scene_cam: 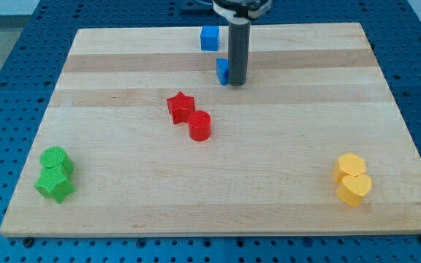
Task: Move the blue triangle close to the cube
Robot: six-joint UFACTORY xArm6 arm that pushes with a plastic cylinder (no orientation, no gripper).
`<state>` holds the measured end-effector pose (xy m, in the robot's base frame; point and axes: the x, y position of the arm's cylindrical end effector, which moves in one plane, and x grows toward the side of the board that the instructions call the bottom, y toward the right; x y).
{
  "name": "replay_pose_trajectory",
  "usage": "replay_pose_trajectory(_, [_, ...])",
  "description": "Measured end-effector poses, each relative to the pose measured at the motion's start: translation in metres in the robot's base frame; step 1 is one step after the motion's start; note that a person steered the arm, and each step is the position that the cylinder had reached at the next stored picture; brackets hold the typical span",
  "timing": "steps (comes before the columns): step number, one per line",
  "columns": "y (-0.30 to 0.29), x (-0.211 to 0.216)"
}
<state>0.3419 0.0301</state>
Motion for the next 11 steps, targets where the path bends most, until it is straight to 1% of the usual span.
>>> replay_pose_trajectory(1, [-0.002,-0.015])
replay_pose_trajectory(2, [-0.002,-0.020])
replay_pose_trajectory(5, [0.005,-0.016])
replay_pose_trajectory(7, [0.036,-0.002])
replay_pose_trajectory(8, [0.036,0.000])
replay_pose_trajectory(9, [0.027,-0.005])
replay_pose_trajectory(10, [-0.055,-0.014])
replay_pose_trajectory(11, [-0.063,-0.013])
